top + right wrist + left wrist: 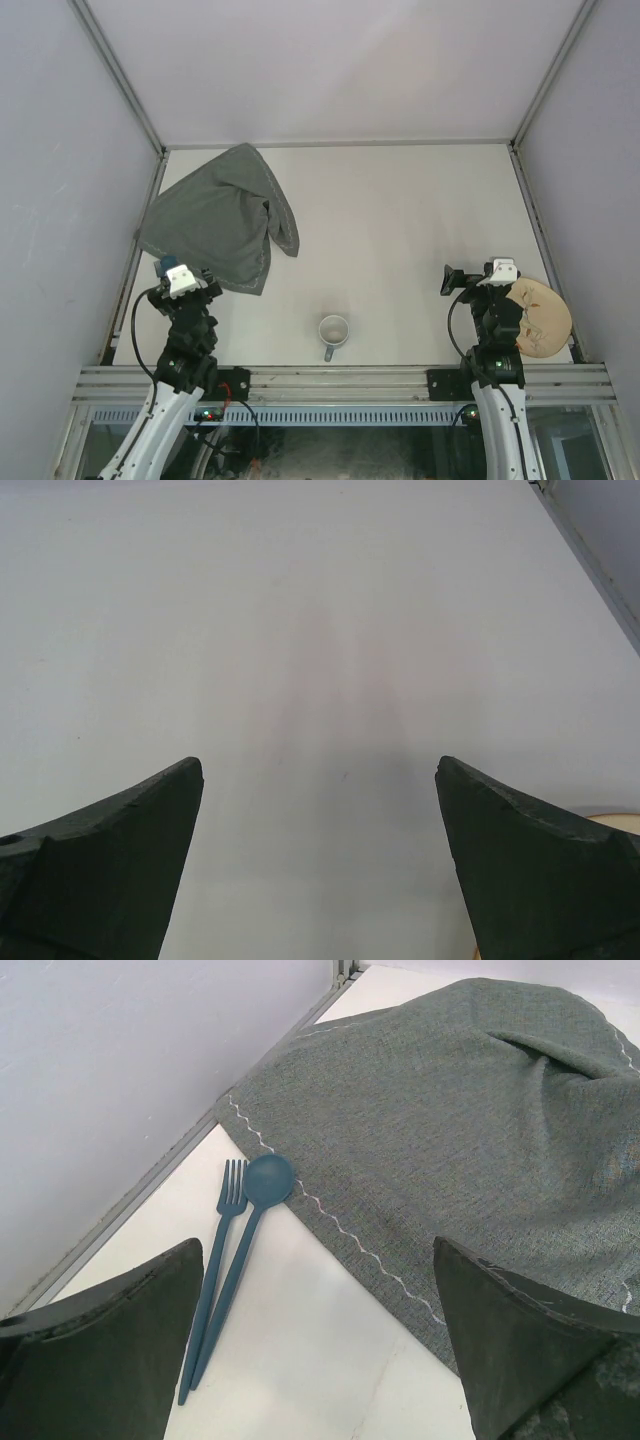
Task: Set the dinner table for one person
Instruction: Flatten out the napkin at the center of the board.
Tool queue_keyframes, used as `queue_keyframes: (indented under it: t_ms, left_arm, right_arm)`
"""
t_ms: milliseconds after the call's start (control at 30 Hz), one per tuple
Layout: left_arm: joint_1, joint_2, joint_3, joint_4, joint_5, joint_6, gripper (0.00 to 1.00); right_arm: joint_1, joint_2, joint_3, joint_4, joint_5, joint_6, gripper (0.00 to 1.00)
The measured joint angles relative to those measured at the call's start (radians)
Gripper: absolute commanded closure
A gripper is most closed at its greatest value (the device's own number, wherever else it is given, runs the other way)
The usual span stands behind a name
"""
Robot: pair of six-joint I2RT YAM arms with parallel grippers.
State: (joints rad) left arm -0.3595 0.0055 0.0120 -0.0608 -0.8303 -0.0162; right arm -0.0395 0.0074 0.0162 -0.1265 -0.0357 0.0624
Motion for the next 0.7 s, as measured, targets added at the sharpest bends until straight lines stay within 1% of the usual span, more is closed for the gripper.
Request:
queue_keyframes:
  t_ms: [700]
  left_arm:
    - [0.010,0.000,0.000,0.000,0.008,0.000,0.00]
  right_arm:
    - [0.000,0.000,0.000,0.000,0.000,0.000,0.00]
